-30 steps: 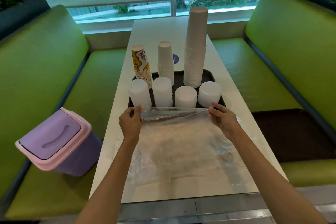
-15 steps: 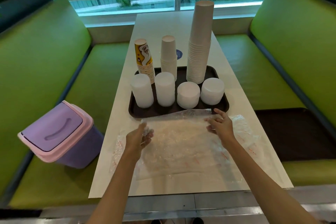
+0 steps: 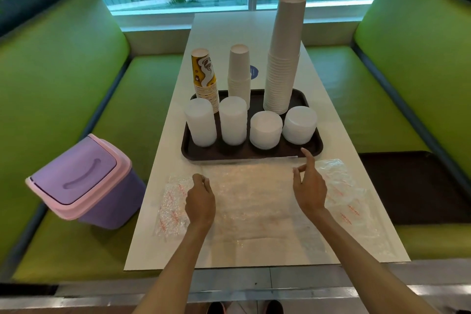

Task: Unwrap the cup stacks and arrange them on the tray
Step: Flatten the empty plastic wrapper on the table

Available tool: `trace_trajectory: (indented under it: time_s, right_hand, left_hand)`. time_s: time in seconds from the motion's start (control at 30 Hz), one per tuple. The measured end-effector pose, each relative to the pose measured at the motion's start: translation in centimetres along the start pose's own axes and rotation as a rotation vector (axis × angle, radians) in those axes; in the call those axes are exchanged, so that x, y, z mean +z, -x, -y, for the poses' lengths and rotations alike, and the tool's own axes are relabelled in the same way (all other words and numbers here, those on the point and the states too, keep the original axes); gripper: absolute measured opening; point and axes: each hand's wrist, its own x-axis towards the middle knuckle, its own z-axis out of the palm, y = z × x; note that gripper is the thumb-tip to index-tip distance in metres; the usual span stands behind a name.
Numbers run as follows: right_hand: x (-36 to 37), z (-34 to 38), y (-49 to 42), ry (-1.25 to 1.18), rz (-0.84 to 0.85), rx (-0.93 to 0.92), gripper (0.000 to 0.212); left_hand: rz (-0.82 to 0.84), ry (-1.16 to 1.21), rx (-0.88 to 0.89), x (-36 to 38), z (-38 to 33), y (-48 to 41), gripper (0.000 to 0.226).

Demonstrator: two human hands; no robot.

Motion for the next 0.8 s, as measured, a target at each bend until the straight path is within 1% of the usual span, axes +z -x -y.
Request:
trace_trajectory:
  time_s: [0.1, 0.17, 0.23, 0.3, 0.33, 0.4, 0.47, 0.53, 0.63, 0.7, 0.77, 0.8]
  right_hand:
    - [0.1, -0.1, 0.1, 0.087, 0.012, 0.089, 0.057]
    - [0.4, 0.1, 0.4, 0.176, 0.003, 0.087, 0.059]
    - [0.9, 0.7, 0.8, 0.22, -0.021, -0.013, 0.059]
    - [1.8, 1.5, 1.3, 0.227, -0.052, -0.157, 0.055]
    - [2.4, 2.0, 1.7, 0.22, -0.045, -0.239, 0.05]
    - [3.6, 3.1, 2.5, 0.196, 0.036, -0.407, 0.038]
    - [4.9, 4.0, 3.3, 0.212, 0.147, -0.513, 0.036]
    - [6.2, 4.7, 3.9, 0.257, 0.247, -0.533, 0.039]
    - [7.7, 5.8, 4.5, 0.332, 0.379, -0.495, 0.049]
    - [8.4, 6.6, 4.7, 0.357, 0.461, -0.464, 0.067]
    - [9.0, 6.9, 4.9, 0.37, 0.534, -0.423, 0.079]
    - [9.1, 7.0, 5.0, 0.387, 0.54, -0.427, 0.081]
  left_hand:
    - [0.043, -0.073, -0.043, 0.4, 0.6, 0.4, 0.01]
    - [0.04, -0.106, -0.065, 0.2, 0.9, 0.6, 0.02]
    - [0.015, -0.123, -0.08, -0.2, 0.9, 0.7, 0.03]
    - [0.002, -0.135, -0.086, -0.4, 0.9, 0.5, 0.032]
    - [0.004, -0.143, -0.084, -0.5, 1.0, 0.4, 0.03]
    - [0.007, -0.152, -0.083, -0.7, 1.2, 0.1, 0.028]
    - [-0.022, -0.17, -0.05, -0.9, 1.4, -0.1, 0.029]
    - [-0.09, -0.187, 0.04, -0.9, 1.7, -0.2, 0.028]
    - [-0.165, -0.086, 0.218, -0.6, 1.9, -0.2, 0.022]
    - [-0.124, -0.019, 0.291, -0.1, 2.1, -0.1, 0.024]
    - [0.001, 0.024, 0.293, 0.6, 2.4, 0.0, 0.032]
    - [0.066, 0.023, 0.289, 1.1, 2.7, 0.1, 0.037]
